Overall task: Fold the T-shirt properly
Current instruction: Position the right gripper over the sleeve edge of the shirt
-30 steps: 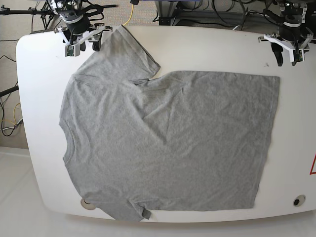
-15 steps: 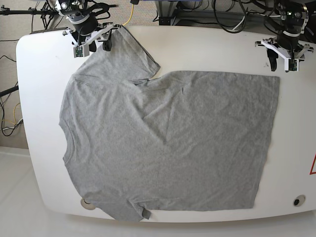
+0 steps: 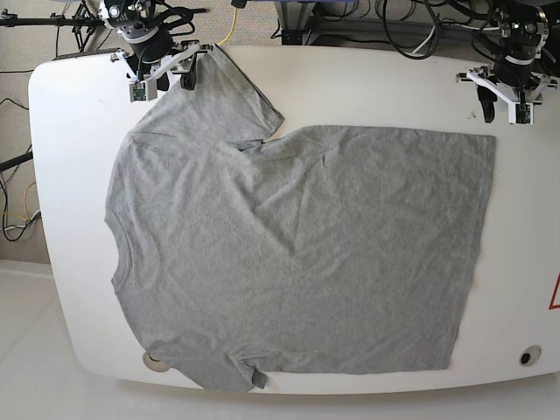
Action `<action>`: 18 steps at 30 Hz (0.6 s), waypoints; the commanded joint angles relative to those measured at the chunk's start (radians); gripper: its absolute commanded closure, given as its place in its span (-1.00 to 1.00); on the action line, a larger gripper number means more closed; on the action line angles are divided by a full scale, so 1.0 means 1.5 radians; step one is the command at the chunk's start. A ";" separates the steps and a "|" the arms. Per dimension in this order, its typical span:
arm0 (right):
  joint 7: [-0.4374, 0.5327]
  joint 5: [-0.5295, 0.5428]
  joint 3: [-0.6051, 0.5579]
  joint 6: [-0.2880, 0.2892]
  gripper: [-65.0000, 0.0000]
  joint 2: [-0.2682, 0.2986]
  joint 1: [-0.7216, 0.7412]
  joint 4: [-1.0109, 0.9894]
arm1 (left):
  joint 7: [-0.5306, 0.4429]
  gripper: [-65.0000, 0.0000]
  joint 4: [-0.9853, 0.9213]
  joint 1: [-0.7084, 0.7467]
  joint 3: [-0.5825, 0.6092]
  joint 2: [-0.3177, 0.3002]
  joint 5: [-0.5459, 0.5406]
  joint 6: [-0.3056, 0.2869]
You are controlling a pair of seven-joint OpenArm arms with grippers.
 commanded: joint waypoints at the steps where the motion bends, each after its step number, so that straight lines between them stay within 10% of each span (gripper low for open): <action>1: 0.010 0.005 0.003 0.006 0.11 0.005 -0.003 0.006 | -0.018 0.22 0.015 0.005 -0.005 -0.009 -0.006 0.005; 18: -0.008 -0.039 -0.030 0.002 0.09 -0.031 0.000 -0.016 | -0.014 0.21 0.004 0.003 0.000 -0.022 -0.005 0.004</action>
